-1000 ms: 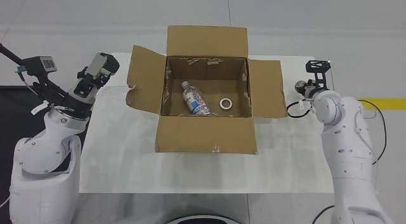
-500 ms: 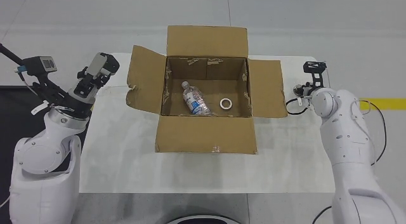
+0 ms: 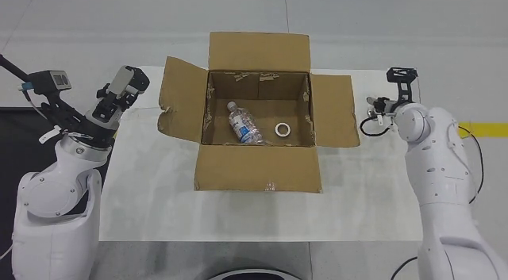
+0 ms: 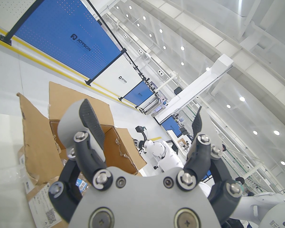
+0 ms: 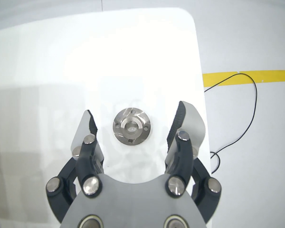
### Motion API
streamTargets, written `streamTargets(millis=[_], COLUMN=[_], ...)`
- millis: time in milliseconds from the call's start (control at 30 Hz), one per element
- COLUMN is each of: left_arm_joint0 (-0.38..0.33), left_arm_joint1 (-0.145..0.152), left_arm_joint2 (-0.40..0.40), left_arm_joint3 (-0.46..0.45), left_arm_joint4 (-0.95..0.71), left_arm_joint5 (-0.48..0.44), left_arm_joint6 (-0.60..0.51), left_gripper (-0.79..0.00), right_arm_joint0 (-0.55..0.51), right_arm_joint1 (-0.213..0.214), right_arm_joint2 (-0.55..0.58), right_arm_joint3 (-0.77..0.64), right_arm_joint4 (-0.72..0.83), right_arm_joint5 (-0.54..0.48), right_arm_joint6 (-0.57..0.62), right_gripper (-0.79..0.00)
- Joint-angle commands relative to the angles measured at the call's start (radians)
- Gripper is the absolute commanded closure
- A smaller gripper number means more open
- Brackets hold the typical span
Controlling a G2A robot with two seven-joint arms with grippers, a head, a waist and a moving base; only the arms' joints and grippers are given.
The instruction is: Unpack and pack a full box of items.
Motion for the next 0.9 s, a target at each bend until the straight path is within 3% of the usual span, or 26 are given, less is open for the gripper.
streamTargets(millis=[0, 233, 367, 567, 733, 867], left_arm_joint0=[0.000, 0.000, 0.000, 0.000, 0.000, 0.000], left_arm_joint1=[0.000, 0.000, 0.000, 0.000, 0.000, 0.000], left_arm_joint2=[0.000, 0.000, 0.000, 0.000, 0.000, 0.000], left_arm_joint3=[0.000, 0.000, 0.000, 0.000, 0.000, 0.000], left_arm_joint4=[0.000, 0.000, 0.000, 0.000, 0.000, 0.000], left_arm_joint5=[0.000, 0.000, 0.000, 0.000, 0.000, 0.000], left_arm_joint6=[0.000, 0.000, 0.000, 0.000, 0.000, 0.000], left_gripper=[-0.785, -0.785, -0.785, -0.785, -0.785, -0.785], right_arm_joint0=[-0.024, -0.180, -0.194, -0.062, 0.076, 0.122], right_arm_joint1=[0.003, 0.003, -0.004, -0.025, -0.057, -0.068], right_arm_joint2=[0.011, -0.023, -0.118, -0.321, -0.475, -0.508], right_arm_joint3=[-0.110, -0.661, -0.808, -0.715, -0.514, -0.449], right_arm_joint4=[0.019, 0.134, 0.221, 0.409, 0.514, 0.536], right_arm_joint5=[-0.015, -0.097, -0.197, -0.384, -0.391, -0.379], right_arm_joint6=[-0.004, 0.047, 0.106, 0.254, 0.381, 0.394], right_gripper=[-0.785, -0.785, -0.785, -0.785, -0.785, -0.785])
